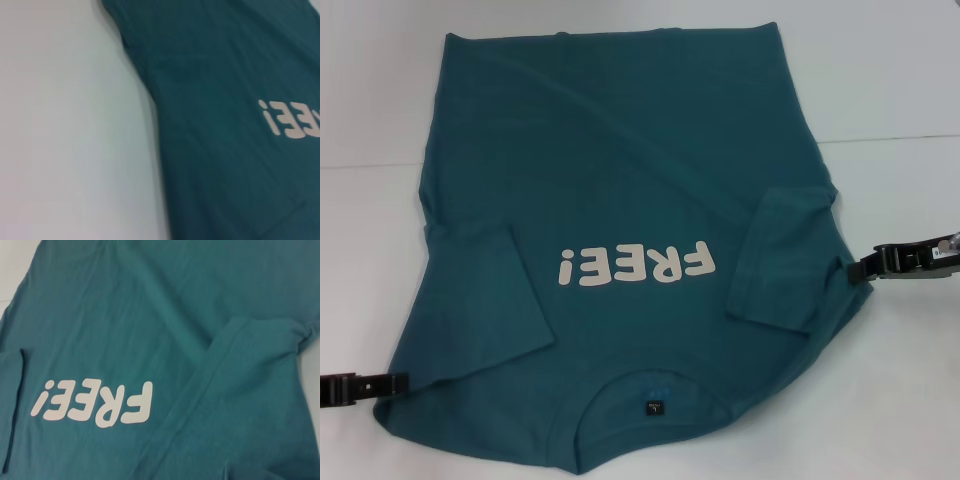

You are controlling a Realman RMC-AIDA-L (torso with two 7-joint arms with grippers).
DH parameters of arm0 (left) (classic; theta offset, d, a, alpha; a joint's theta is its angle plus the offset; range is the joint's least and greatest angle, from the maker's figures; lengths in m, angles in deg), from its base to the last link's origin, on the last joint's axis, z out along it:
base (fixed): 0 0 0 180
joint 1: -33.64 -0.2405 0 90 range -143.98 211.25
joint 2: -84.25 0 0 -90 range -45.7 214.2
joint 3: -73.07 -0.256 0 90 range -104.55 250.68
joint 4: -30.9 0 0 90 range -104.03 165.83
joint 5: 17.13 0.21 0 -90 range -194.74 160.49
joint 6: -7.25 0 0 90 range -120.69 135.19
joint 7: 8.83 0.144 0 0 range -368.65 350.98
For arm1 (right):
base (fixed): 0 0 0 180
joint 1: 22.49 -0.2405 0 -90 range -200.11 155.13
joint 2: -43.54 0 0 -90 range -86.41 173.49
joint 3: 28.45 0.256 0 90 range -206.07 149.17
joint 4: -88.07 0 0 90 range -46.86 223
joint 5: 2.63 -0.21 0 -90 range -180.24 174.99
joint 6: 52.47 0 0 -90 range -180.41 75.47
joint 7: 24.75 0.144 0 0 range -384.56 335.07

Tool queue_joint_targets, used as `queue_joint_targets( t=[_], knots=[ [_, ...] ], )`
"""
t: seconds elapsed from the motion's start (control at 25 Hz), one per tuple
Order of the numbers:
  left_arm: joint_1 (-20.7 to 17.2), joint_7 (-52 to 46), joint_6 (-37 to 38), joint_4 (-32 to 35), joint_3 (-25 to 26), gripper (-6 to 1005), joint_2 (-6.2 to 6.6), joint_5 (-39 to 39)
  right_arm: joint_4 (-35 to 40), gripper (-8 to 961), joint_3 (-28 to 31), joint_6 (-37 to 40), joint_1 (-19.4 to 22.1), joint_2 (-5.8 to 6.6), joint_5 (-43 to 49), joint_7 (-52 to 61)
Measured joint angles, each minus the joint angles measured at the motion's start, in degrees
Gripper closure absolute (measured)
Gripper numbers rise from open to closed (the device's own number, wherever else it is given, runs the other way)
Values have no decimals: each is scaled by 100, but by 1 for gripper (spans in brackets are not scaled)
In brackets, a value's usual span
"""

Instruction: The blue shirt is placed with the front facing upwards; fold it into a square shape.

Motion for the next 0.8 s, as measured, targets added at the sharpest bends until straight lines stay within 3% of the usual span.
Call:
queue_joint_targets(
  t=[0.72, 0.8],
  knots=[
    [139, 20, -144, -365, -77, 250, 28, 219, 1, 931, -25, 79, -28, -7, 4, -9],
    [141, 31, -136, -372, -168, 361, 24, 222, 2, 932, -32, 82, -29, -9, 4, -9]
  ],
)
